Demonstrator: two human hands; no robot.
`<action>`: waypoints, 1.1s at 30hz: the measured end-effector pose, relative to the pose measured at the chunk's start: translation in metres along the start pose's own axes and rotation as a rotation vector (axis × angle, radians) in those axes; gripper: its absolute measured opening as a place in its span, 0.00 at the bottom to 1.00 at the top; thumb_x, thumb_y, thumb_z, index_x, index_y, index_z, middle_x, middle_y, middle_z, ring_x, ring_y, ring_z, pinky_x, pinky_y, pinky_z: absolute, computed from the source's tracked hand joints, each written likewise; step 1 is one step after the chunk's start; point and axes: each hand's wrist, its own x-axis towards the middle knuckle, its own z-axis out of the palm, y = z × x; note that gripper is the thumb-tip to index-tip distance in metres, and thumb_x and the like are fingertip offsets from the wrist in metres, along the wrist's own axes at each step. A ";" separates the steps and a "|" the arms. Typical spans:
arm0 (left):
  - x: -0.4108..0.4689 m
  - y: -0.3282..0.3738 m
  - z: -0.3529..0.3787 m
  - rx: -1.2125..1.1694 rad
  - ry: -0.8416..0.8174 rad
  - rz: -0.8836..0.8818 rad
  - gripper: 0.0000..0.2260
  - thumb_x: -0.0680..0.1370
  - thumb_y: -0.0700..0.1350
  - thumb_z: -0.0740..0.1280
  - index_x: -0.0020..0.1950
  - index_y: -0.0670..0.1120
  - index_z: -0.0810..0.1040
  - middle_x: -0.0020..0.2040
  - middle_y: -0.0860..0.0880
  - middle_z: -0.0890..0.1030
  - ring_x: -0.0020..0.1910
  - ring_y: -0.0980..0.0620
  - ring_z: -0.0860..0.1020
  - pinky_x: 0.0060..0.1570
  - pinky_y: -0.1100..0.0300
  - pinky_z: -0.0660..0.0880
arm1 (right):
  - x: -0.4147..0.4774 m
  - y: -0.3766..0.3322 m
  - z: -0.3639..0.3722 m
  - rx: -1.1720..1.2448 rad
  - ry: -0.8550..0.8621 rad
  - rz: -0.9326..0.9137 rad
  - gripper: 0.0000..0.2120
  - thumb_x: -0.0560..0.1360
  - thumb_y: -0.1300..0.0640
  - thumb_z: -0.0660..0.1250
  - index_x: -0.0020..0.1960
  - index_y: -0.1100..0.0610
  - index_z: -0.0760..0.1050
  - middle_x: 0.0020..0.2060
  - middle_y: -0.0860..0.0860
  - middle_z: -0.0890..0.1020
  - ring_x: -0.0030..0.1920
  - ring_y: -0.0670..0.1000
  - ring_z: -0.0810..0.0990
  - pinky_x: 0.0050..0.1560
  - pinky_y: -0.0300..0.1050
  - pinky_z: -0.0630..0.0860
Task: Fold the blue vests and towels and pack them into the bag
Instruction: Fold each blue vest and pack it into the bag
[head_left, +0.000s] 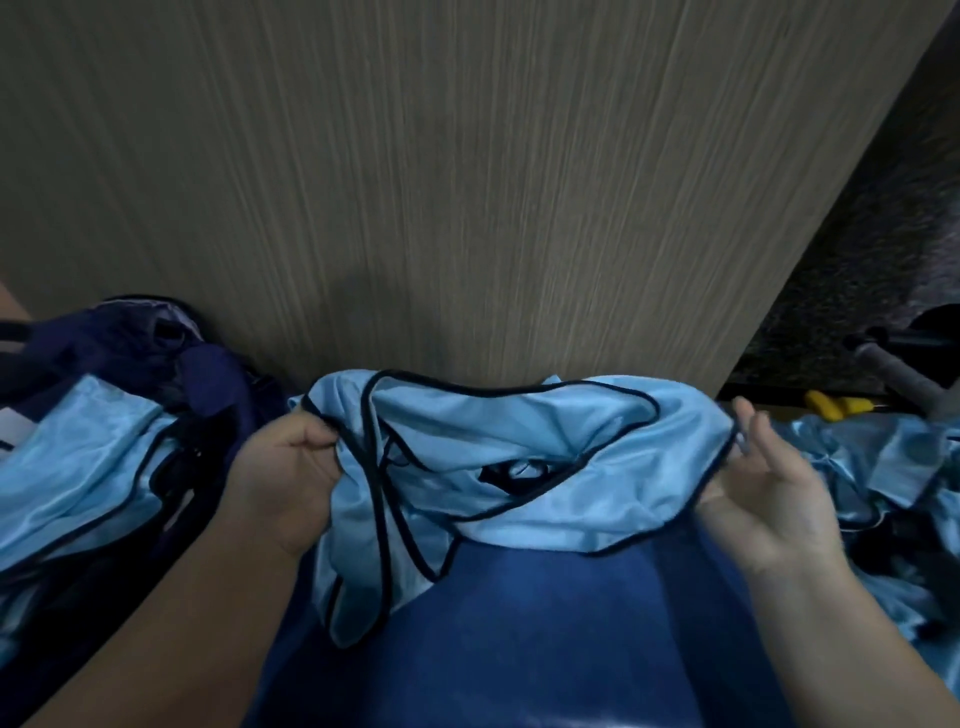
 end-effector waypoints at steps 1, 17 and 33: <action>0.001 -0.001 -0.001 -0.002 0.003 0.000 0.16 0.61 0.39 0.62 0.41 0.39 0.86 0.46 0.38 0.84 0.43 0.41 0.84 0.37 0.49 0.82 | 0.000 0.003 -0.001 -0.123 -0.065 0.050 0.34 0.65 0.55 0.77 0.68 0.53 0.69 0.62 0.51 0.80 0.62 0.54 0.79 0.61 0.57 0.76; 0.008 -0.009 0.005 0.122 0.275 0.049 0.20 0.79 0.53 0.61 0.63 0.40 0.77 0.58 0.40 0.82 0.56 0.43 0.82 0.53 0.47 0.80 | 0.001 0.009 0.007 -0.306 0.178 -0.096 0.14 0.80 0.64 0.60 0.55 0.49 0.79 0.42 0.51 0.86 0.42 0.50 0.84 0.42 0.45 0.83; 0.006 0.006 -0.002 0.140 0.098 0.251 0.19 0.78 0.28 0.55 0.64 0.43 0.74 0.51 0.44 0.83 0.48 0.47 0.84 0.43 0.54 0.82 | -0.010 -0.009 0.008 -0.316 0.023 -0.003 0.30 0.68 0.62 0.66 0.69 0.48 0.67 0.60 0.51 0.81 0.50 0.50 0.84 0.48 0.47 0.82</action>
